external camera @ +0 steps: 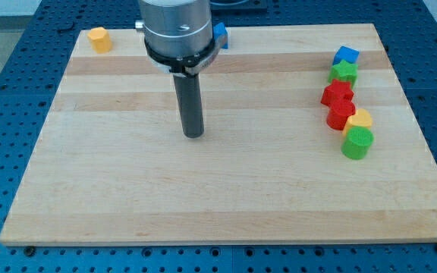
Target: Push your arm towards bottom right
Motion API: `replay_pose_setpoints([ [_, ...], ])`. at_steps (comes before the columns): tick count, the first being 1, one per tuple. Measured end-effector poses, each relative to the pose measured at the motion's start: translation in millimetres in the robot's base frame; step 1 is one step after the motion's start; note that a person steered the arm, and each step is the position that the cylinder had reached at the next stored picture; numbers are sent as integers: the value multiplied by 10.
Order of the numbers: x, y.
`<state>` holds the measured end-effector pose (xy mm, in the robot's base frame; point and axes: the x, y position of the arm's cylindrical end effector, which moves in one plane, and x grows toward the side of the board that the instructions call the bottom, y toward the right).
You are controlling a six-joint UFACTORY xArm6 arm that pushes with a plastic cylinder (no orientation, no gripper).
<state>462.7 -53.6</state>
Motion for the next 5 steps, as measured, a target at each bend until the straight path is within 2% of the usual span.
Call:
replay_pose_setpoints([
  [1,565,136],
  [2,1057,547],
  [5,1163,3328],
])
